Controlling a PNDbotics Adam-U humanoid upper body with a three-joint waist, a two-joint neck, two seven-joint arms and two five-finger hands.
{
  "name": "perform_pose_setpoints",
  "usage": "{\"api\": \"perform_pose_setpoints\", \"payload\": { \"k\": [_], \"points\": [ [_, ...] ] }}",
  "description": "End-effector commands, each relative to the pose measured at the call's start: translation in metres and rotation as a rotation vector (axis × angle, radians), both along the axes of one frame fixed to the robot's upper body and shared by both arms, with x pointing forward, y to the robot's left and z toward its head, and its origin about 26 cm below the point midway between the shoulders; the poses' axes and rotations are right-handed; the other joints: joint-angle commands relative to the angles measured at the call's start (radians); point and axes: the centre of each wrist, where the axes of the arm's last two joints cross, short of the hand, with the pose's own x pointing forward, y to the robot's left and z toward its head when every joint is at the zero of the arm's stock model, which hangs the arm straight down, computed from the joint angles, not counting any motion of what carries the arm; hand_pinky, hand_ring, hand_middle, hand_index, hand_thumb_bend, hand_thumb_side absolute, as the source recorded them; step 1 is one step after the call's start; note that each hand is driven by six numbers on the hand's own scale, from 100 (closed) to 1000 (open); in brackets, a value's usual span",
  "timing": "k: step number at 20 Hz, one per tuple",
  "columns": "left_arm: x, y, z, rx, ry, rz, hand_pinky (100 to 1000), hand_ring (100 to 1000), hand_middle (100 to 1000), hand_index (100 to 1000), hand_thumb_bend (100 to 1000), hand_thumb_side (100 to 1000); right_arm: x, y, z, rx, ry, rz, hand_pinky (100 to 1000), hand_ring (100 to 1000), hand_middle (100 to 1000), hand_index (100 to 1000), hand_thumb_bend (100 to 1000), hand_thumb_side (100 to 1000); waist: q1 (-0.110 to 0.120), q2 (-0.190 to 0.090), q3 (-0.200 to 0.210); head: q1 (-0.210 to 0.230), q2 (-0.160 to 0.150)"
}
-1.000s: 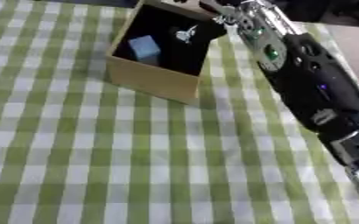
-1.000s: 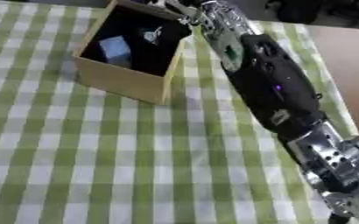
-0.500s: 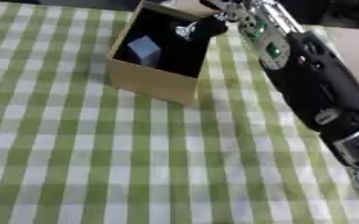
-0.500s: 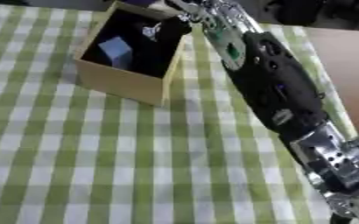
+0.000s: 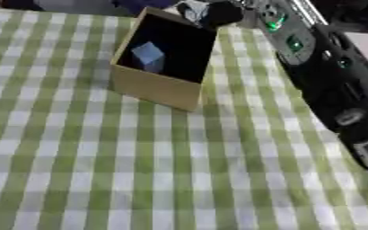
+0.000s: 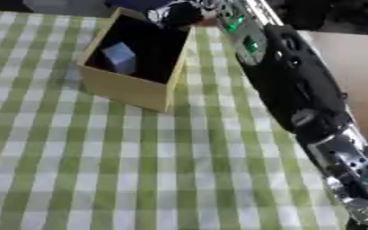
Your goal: Pick up objects on the table and place them in the box.
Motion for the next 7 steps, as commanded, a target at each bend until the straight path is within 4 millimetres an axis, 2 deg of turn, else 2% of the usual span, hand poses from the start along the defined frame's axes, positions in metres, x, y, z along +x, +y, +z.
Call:
{"api": "perform_pose_setpoints", "payload": {
  "k": [1,7],
  "points": [
    [-0.003,0.003,0.007,0.006,-0.022,0.008,670,666,632,702,201,630,-0.019,-0.008,0.023,0.061,-0.088,0.025,796,850,687,795,100,616,0.009,-0.033,-0.005,0.004,0.000],
    [-0.003,0.005,0.006,0.005,-0.024,0.017,671,666,633,703,202,627,-0.061,-0.012,0.036,0.199,-0.164,0.128,754,825,663,777,100,620,0.016,-0.039,-0.023,0.024,0.007]
  ]
}}
